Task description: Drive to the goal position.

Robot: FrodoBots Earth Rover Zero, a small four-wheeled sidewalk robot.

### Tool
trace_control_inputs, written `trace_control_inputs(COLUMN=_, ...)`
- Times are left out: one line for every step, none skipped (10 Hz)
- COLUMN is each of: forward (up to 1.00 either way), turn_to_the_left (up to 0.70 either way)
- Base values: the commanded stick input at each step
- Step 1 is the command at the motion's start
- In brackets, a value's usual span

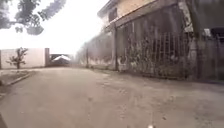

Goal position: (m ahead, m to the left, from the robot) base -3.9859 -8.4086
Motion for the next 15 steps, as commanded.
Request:
trace_control_inputs(forward=0.0, turn_to_the_left=-0.5)
trace_control_inputs(forward=0.0, turn_to_the_left=-0.5)
trace_control_inputs(forward=0.0, turn_to_the_left=-0.5)
trace_control_inputs(forward=0.0, turn_to_the_left=-0.5)
trace_control_inputs(forward=0.0, turn_to_the_left=-0.5)
trace_control_inputs(forward=0.0, turn_to_the_left=-0.5)
trace_control_inputs(forward=0.0, turn_to_the_left=-0.5)
trace_control_inputs(forward=0.0, turn_to_the_left=-0.5)
trace_control_inputs(forward=0.0, turn_to_the_left=-0.5)
trace_control_inputs(forward=0.0, turn_to_the_left=-0.5)
trace_control_inputs(forward=0.0, turn_to_the_left=-0.5)
trace_control_inputs(forward=0.0, turn_to_the_left=-0.5)
trace_control_inputs(forward=0.0, turn_to_the_left=-0.5)
trace_control_inputs(forward=0.0, turn_to_the_left=-0.5)
trace_control_inputs(forward=0.0, turn_to_the_left=-0.5)
